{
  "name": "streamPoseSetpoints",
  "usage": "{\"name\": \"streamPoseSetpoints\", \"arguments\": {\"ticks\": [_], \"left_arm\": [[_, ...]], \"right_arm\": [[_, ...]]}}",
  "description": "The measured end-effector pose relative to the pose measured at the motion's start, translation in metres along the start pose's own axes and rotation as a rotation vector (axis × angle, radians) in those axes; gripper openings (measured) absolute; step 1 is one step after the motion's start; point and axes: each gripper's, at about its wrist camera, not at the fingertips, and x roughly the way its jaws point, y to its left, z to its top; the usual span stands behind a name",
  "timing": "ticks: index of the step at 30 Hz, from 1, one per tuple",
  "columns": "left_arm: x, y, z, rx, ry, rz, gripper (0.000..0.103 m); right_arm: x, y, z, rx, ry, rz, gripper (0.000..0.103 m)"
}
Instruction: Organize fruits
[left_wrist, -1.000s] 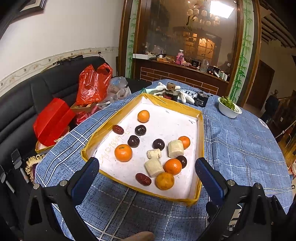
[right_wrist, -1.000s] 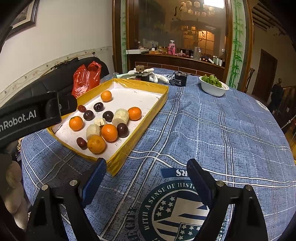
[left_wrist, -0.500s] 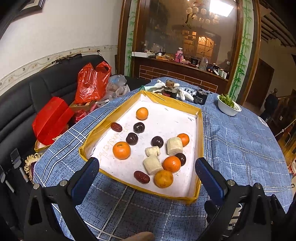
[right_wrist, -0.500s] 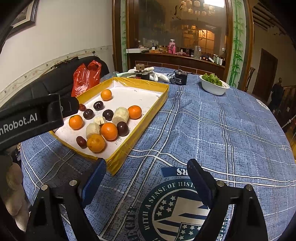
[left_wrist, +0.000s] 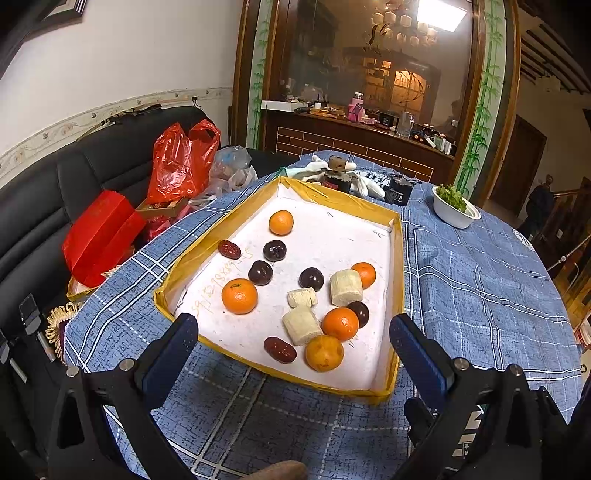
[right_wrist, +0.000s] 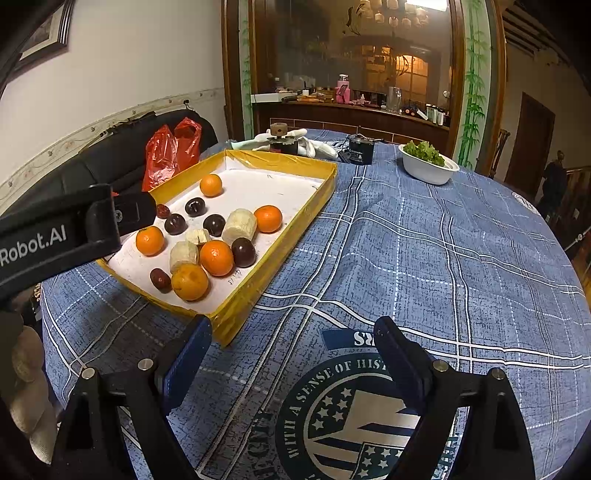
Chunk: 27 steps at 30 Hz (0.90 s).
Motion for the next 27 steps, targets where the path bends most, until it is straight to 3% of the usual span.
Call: {"name": "streamPoseSetpoints", "arguments": {"ticks": [27], "left_arm": [[0.0055, -0.003, -0.0039, -0.001, 0.026, -0.008, 0.103]], "right_arm": [[0.0034, 0.0008, -0.0005, -0.003, 0.009, 0.003, 0.093]]}}
